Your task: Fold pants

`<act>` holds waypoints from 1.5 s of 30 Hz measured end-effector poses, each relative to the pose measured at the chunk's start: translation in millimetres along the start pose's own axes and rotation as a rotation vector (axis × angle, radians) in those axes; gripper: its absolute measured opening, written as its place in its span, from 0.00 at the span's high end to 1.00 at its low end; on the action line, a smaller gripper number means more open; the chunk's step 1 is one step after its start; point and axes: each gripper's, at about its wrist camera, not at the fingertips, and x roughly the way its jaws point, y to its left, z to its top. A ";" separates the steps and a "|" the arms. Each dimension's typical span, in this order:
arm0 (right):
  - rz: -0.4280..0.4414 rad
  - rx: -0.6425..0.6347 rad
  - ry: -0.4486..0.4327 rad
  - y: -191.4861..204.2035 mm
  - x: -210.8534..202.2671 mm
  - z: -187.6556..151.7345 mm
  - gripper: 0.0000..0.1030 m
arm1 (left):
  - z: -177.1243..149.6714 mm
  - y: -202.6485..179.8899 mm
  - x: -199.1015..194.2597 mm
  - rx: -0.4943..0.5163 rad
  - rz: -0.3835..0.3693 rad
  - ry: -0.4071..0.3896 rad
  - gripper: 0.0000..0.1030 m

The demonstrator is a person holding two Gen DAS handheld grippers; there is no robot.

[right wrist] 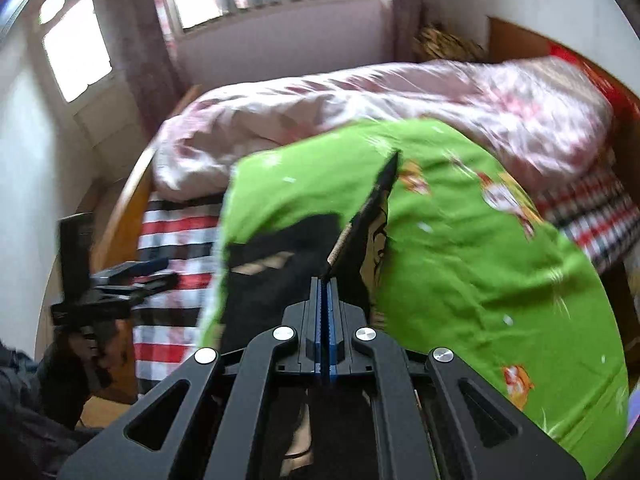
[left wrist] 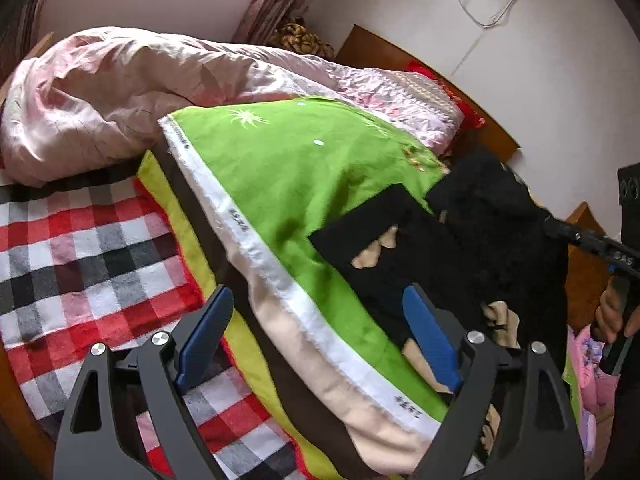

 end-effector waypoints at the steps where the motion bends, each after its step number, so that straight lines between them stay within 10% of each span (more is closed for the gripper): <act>1: 0.008 -0.009 -0.001 7.4 1.8 3.2 0.96 | -1.0 -0.5 -0.7 -0.003 -0.014 0.003 0.14; 8: -0.040 -0.071 0.085 26.8 37.2 -1.4 0.96 | -10.4 -7.8 10.5 -0.028 -0.106 0.068 0.11; 17: -0.256 0.234 0.086 -103.0 38.8 -21.3 0.95 | -20.3 -4.1 5.2 0.004 -0.078 0.078 0.11; 21: -0.386 0.325 0.212 -128.7 62.5 -40.9 0.74 | -20.9 -4.5 11.8 0.009 -0.067 0.090 0.11; 26: -0.297 0.210 0.093 -85.6 52.7 -31.0 0.68 | -20.8 -8.9 15.9 0.019 -0.060 0.093 0.11; 28: -0.237 0.138 0.075 -60.3 53.0 -24.3 0.24 | -21.4 -10.3 16.6 0.023 -0.059 0.094 0.11; 30: -0.216 0.046 0.058 -36.1 55.5 -20.8 0.14 | -22.5 -11.2 15.9 0.027 -0.053 0.093 0.11; 38: -0.210 0.077 0.225 -52.8 93.2 -35.0 0.64 | -23.5 -1.8 8.3 0.017 -0.039 0.087 0.11; 40: -0.181 0.097 0.233 -59.0 93.2 -37.6 0.94 | -24.6 -0.1 5.0 0.019 -0.038 0.080 0.11; 45: -0.141 0.116 0.096 -50.5 45.5 -29.1 0.95 | -27.5 2.3 3.4 0.014 -0.035 0.084 0.10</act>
